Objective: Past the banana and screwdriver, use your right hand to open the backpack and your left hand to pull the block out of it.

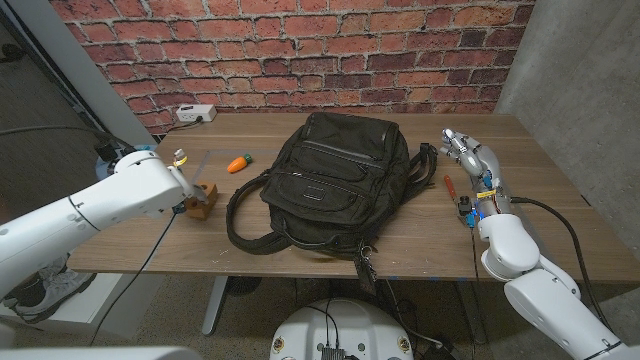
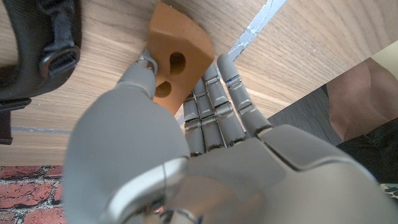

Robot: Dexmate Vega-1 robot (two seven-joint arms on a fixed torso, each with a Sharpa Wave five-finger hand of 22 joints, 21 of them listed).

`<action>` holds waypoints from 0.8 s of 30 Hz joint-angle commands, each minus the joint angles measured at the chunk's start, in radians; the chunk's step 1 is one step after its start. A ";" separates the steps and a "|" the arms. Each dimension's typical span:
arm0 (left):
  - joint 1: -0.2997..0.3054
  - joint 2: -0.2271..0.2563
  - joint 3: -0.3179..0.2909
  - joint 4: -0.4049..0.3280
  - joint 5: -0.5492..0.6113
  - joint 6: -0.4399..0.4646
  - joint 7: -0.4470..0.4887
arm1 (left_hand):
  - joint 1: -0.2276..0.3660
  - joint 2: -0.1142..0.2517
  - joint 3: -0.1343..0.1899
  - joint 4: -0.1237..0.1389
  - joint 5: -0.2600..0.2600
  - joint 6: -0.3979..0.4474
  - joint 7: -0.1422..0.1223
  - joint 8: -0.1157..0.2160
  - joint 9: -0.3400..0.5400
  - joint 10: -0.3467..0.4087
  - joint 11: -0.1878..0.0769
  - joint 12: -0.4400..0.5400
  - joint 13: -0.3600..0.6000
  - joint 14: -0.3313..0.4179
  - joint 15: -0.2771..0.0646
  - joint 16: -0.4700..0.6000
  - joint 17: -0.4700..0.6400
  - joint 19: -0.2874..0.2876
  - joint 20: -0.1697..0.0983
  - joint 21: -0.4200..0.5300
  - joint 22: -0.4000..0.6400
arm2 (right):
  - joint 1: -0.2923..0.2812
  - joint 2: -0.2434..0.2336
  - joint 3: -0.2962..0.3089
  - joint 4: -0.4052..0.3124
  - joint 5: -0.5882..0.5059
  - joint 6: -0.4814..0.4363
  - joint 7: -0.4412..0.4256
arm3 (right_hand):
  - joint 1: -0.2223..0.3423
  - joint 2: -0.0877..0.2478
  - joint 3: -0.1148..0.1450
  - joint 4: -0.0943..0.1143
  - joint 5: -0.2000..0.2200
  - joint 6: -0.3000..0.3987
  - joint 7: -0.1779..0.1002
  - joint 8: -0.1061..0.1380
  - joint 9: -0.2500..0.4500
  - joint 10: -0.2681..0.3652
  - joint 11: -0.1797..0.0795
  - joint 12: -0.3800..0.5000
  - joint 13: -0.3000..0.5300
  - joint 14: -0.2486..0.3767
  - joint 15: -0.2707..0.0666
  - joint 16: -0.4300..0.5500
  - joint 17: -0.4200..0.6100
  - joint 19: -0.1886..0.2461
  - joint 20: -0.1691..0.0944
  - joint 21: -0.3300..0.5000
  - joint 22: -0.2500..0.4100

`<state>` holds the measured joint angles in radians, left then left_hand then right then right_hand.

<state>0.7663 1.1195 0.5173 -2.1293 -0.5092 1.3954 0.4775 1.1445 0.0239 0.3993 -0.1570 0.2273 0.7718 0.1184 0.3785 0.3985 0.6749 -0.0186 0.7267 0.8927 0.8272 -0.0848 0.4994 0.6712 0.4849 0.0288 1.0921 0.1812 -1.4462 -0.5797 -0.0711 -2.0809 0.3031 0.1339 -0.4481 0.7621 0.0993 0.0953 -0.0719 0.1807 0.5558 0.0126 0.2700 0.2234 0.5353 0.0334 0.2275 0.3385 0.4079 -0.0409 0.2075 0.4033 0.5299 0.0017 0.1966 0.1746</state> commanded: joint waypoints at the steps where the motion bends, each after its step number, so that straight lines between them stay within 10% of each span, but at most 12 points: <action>1: -0.058 -0.026 0.075 0.048 0.077 -0.001 -0.060 | 0.074 0.086 -0.002 0.001 0.006 -0.011 0.004 -0.010 0.160 -0.013 0.002 -0.010 -0.012 -0.013 0.007 -0.012 -0.006 -0.013 0.005 0.002 0.001 | 0.026 -0.002 -0.011 0.029 0.021 0.003 0.011 | 0.001 0.007 0.005 -0.007 0.003 0.009 -0.001 -0.003 0.001 0.006 0.000 0.001 0.000 0.005 -0.009 0.007 0.000 0.008 -0.003 0.008 0.002; 24: -0.148 0.008 0.134 0.051 -0.054 0.001 -0.024 | -0.030 0.064 -0.052 0.023 -0.012 -0.223 0.022 -0.149 0.119 -0.267 0.128 -0.176 -0.131 -0.252 0.150 -0.149 -0.078 -0.176 0.114 -0.073 0.001 | 0.054 -0.013 -0.018 0.056 0.048 -0.001 0.009 | -0.002 0.009 0.007 -0.013 0.003 0.010 -0.003 -0.007 0.001 0.006 0.001 0.001 0.000 0.004 -0.010 0.009 -0.004 0.009 -0.002 0.007 0.002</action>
<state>0.6634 1.1061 0.6260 -2.0788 -0.4773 1.3953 0.4327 1.1489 0.1028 0.3567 -0.1365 0.2204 0.5686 0.1377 0.2423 0.5234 0.4323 0.0995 0.5662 0.7719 0.5971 0.0487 0.3637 0.6008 0.3235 0.1405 1.0254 0.1814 -1.4082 -0.5847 -0.0861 -2.0361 0.3372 0.1404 -0.4414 0.7621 0.0993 0.1022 -0.0786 0.1807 0.5556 0.0124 0.2661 0.2235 0.5353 0.0335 0.2275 0.3386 0.4079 -0.0409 0.2122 0.3987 0.5298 0.0018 0.1966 0.1746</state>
